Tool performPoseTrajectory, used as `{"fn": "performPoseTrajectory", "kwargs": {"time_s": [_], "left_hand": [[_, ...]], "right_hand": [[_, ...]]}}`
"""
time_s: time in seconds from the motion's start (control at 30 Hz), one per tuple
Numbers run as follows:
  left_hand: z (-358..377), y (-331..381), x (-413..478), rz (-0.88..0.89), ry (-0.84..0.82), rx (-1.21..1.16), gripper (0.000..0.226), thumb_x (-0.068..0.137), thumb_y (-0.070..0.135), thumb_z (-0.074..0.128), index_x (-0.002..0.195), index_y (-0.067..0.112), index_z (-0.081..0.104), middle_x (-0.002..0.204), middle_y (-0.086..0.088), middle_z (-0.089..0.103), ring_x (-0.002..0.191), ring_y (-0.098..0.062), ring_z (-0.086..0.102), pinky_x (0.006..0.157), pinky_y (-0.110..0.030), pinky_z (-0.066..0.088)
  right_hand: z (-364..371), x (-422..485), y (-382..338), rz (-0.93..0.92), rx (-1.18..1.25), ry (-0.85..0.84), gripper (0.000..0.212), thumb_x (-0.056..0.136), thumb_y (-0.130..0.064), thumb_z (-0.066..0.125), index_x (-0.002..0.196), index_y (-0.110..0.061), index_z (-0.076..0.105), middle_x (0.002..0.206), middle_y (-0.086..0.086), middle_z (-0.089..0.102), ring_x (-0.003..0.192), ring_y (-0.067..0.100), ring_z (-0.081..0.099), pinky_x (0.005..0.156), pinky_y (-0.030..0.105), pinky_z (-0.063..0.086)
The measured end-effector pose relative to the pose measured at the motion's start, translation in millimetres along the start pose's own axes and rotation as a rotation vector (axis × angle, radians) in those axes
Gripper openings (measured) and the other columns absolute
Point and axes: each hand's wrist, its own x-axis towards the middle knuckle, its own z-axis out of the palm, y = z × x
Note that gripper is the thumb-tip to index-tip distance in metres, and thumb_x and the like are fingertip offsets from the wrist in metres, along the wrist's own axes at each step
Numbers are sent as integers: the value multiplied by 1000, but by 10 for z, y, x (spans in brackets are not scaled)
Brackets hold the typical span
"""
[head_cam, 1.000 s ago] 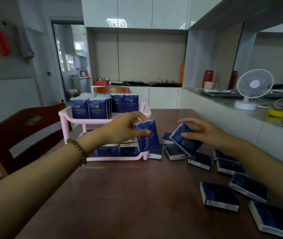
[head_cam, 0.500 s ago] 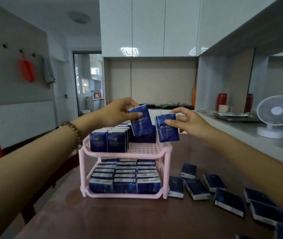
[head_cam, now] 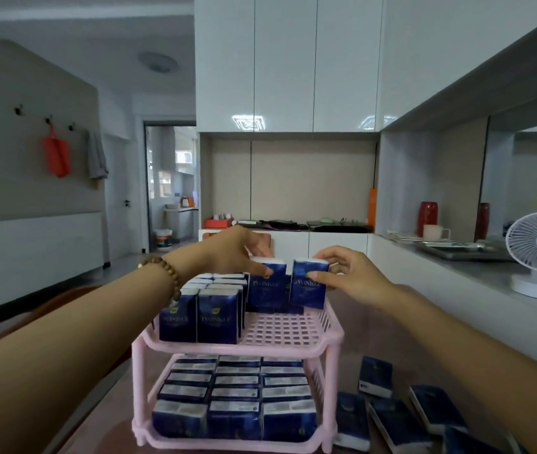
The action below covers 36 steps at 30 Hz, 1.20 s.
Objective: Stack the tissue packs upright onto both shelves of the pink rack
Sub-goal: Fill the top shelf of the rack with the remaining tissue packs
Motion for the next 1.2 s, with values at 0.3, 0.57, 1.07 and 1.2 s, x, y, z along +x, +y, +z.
{"fn": "performPoseTrajectory", "kwargs": {"time_s": [0.3,0.57,1.07,1.2], "left_hand": [[85,-234,184,-57,-5,51,23,77,24,74,97,14,72,104,0,69,95,-16,60,91,-35,50],[125,-320,225,-44,-28,65,22,78,21,73,99,16,72,104,2,70,89,-9,59,87,-28,49],[149,-310,162,-27,13,88,22,79,23,72,101,17,69,95,6,64,80,-6,55,73,-22,45],[147,-255,123,-36,22,109,29,80,23,71,108,16,67,106,3,64,90,-12,57,77,-23,48]], "right_hand": [[118,186,161,-55,-183,-8,22,78,-20,73,97,-22,63,82,1,52,79,16,50,68,23,46],[270,203,218,-67,-223,-27,19,79,-18,72,93,-18,59,80,-1,52,73,10,51,52,9,46],[260,173,249,-123,-193,-12,29,77,-21,74,97,-18,55,82,-2,52,74,5,51,54,5,45],[249,139,214,-122,-239,-10,33,78,-24,73,104,-19,54,89,-8,50,79,8,52,62,17,50]]}}
